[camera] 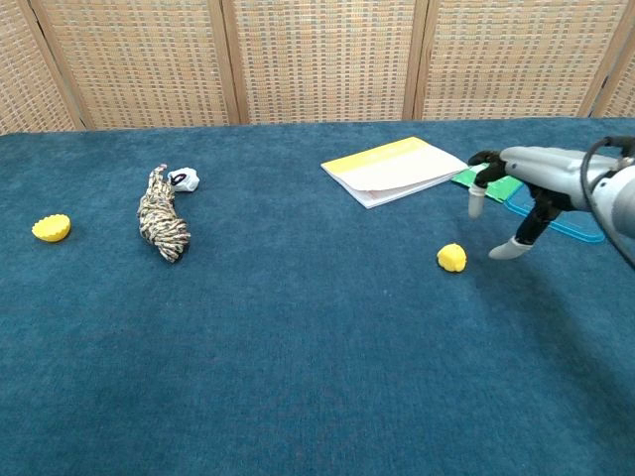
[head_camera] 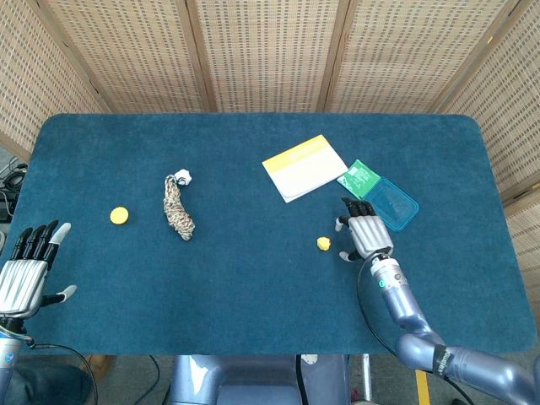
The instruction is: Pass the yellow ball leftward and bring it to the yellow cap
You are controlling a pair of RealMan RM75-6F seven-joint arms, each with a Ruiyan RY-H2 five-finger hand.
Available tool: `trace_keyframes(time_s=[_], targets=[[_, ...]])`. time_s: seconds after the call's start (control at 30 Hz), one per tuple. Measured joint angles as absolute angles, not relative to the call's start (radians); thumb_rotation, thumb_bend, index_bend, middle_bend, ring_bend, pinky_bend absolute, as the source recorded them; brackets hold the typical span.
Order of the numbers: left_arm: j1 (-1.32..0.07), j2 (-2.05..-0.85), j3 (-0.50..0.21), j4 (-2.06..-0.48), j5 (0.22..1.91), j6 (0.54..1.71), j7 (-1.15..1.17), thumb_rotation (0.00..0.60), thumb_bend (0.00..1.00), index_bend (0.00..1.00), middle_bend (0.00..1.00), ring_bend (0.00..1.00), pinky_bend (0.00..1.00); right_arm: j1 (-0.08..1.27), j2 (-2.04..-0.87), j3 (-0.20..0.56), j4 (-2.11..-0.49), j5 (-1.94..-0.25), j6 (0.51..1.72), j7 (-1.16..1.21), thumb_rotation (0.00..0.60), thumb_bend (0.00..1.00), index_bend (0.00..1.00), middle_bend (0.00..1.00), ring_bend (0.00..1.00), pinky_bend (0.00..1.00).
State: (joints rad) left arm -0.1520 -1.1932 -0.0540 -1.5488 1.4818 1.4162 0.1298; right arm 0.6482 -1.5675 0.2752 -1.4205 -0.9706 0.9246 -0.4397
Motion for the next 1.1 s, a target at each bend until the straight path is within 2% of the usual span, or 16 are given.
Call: trace_keyframes(time_s=[0.13, 0.4, 1.1], targets=[[-0.156, -1.196, -0.052, -1.549, 1.474, 1.403, 0.139, 0.600, 0.00, 0.00, 0.00, 0.00, 0.00, 0.703, -1.648, 0.277, -1.343, -0.917, 0.909, -0.468, 0.600, 0.18, 0.43, 0.00, 0.00, 0.00], [-0.160, -1.195, -0.051, -1.549, 1.463, 1.394, 0.140, 0.600, 0.00, 0.00, 0.00, 0.00, 0.00, 0.744, -1.697, 0.276, -1.265, -0.873, 0.890, -0.478, 0.600, 0.23, 0.44, 0.00, 0.00, 0.00], [-0.165, -1.203, -0.047, -1.542, 1.454, 1.389, 0.154, 0.600, 0.00, 0.00, 0.00, 0.00, 0.00, 0.771, -1.680, 0.253, -1.264, -0.778, 0.861, -0.490, 0.600, 0.24, 0.47, 0.00, 0.00, 0.00]])
